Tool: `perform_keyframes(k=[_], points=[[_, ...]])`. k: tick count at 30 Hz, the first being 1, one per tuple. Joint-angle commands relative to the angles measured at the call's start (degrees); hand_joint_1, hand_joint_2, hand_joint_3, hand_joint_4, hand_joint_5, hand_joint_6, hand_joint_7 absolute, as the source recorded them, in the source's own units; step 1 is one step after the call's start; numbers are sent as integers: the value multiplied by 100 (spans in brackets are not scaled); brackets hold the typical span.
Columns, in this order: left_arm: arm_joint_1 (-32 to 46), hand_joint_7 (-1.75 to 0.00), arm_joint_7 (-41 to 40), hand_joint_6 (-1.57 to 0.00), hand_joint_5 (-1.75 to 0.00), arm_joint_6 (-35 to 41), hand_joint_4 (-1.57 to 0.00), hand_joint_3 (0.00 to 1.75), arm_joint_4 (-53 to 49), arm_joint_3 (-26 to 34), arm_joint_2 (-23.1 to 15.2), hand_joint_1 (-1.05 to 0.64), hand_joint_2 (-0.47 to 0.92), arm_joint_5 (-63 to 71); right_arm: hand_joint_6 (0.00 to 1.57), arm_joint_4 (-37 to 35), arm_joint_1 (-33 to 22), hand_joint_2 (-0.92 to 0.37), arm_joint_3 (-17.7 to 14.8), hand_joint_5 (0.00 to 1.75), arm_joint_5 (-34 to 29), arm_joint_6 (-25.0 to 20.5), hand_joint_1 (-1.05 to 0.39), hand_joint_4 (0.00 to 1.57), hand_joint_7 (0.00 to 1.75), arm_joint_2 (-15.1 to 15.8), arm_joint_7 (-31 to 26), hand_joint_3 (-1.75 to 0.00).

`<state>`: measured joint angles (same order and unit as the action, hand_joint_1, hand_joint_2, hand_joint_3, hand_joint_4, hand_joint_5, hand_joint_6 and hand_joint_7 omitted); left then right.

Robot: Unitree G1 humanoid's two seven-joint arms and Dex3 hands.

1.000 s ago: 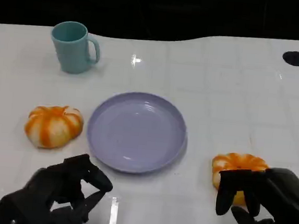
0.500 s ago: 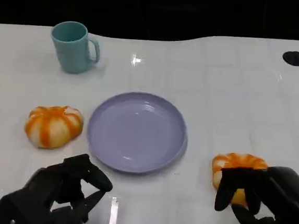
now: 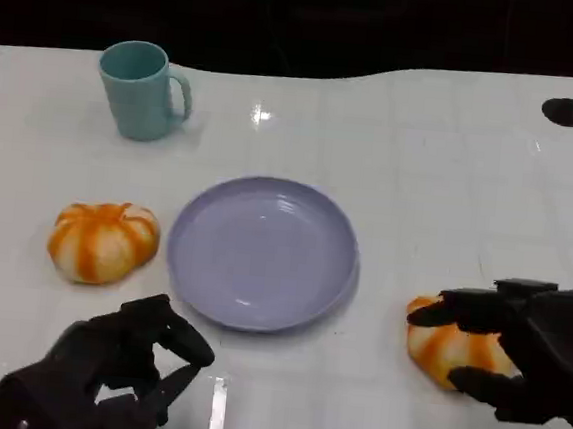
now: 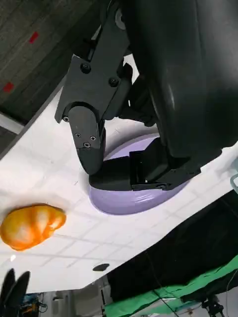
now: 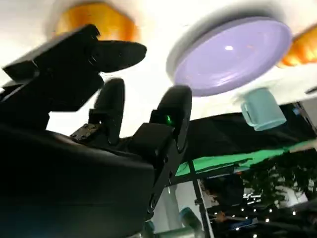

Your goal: Grasp the bread from the table and place it into the plate.

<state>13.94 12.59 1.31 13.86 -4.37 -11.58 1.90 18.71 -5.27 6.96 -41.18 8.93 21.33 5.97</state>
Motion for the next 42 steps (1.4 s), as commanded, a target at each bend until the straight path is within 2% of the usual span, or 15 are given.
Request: perform_keyframes(k=[1, 4, 5, 7, 15, 19, 25, 35, 42], points=[[-18, -127, 24, -63, -175, 13, -71, 55, -11, 26, -53, -28, 87, 11, 56, 427, -25, -72, -66, 36, -325, -382, -31, 34, 1, 229, 384, -7], [-25, -127, 10, -63, -175, 22, -72, 55, -8, 17, -47, -30, 86, 27, 42, 706, -42, -74, -52, 32, -593, -693, -36, 20, 0, 247, 682, -4], [-26, -127, 9, -63, -175, 25, -72, 55, -7, 15, -45, -30, 86, 27, 36, 777, -44, -76, -44, 39, -663, -783, -38, 10, 0, 243, 773, -2], [-33, -127, 2, -63, -175, 5, -72, 55, -21, 11, -46, -30, 86, 42, 31, 896, -37, -77, -3, 46, -771, -970, -40, 2, 0, 230, 1003, 0], [-16, -127, -32, -63, -175, -11, -74, 56, 23, -1, -27, -34, 86, 76, 33, 789, 177, -79, 247, 53, -1000, -1350, -46, 2, 2, 221, 1561, -1], [4, -127, -11, -63, -175, 94, -73, 57, 86, 6, -10, -32, 86, 19, 35, 299, 462, -81, 435, 52, -900, -1685, -45, 6, 2, 47, 1799, -1], [8, -126, -33, -64, -175, 20, -73, 57, 60, 6, -4, -32, 85, 48, 36, -548, 919, -86, 698, 47, -850, -1810, -48, 9, 1, -32, 1670, -2], [35, -125, -24, -64, -175, 86, -72, 57, 159, 19, -2, -33, 85, 29, 35, -2056, 1713, -92, 1019, 27, -550, -2111, -50, 16, 0, -280, 1524, -3], [44, -125, -17, -65, -175, 106, -74, 58, 196, 25, 2, -33, 84, 11, 38, -2868, 2113, -92, 1284, 26, -505, -2174, -52, 21, 2, -380, 1239, -7]])
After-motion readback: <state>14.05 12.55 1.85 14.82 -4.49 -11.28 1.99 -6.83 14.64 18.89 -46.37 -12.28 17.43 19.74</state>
